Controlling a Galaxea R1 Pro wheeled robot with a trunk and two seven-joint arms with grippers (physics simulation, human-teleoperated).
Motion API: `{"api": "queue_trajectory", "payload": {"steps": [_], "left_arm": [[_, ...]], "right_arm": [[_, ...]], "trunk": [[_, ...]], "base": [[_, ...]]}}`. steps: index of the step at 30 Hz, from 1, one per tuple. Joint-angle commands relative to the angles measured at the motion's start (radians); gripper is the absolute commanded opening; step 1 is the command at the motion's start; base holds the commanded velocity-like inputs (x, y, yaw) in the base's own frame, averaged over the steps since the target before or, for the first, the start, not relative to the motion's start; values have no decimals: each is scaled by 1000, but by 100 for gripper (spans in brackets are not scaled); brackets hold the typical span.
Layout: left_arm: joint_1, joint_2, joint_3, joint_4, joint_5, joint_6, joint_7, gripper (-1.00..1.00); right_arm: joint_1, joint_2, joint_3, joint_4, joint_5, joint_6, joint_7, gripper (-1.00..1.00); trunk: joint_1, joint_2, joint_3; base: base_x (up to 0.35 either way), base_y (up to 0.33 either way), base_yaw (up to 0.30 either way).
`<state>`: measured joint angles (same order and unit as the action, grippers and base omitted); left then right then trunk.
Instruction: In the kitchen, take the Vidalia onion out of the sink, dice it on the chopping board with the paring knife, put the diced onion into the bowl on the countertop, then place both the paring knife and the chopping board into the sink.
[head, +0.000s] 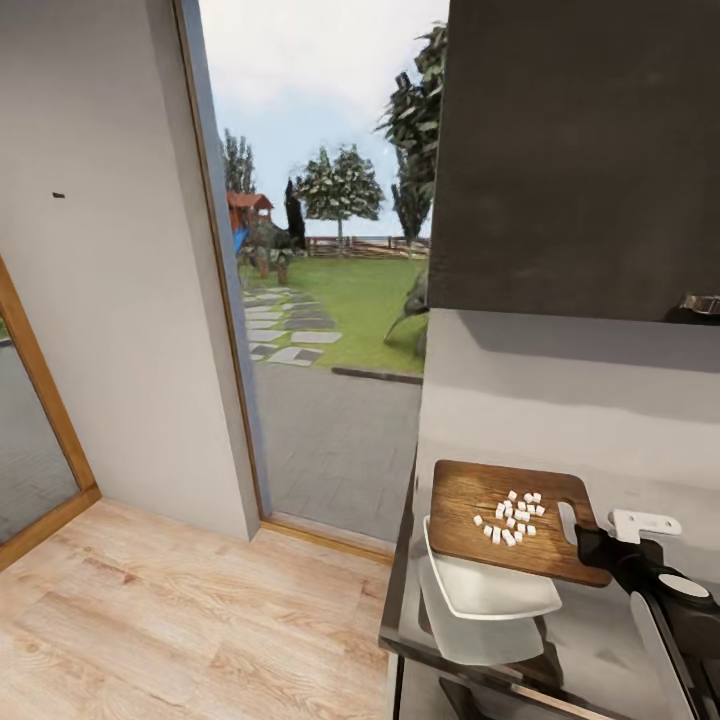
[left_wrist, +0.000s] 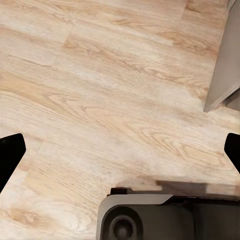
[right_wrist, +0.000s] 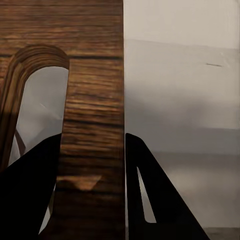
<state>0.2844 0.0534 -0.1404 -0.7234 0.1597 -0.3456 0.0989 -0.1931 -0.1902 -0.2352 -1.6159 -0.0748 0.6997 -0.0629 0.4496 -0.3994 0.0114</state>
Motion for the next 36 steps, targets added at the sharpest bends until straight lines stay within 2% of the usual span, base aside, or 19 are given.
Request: {"api": "queue_trajectory", "payload": {"steps": [1, 7, 24, 31, 36], "left_arm": [[0, 2, -8, -1, 10, -3, 8, 100], [0, 2, -8, -1, 10, -3, 8, 100], [1, 2, -8, 1, 10, -3, 8, 100], [0, 2, -8, 1, 10, -3, 8, 100], [0, 2, -8, 1, 10, -3, 8, 100]], "right_arm": [[0, 0, 1, -1, -8, 4, -7, -100], [0, 1, 1, -2, -8, 3, -6, -100], [0, 5, -1, 1, -11, -5, 3, -100], [0, 5, 1, 7, -15, -8, 4, -100], [0, 6, 3, 13, -14, -92, 6, -100]], "trunk": [[0, -1, 0], [0, -1, 0], [0, -1, 26], [0, -1, 27], [0, -1, 28]], "base": [[0, 0, 0], [0, 0, 0], [0, 0, 0], [0, 0, 0], [0, 0, 0]]}}
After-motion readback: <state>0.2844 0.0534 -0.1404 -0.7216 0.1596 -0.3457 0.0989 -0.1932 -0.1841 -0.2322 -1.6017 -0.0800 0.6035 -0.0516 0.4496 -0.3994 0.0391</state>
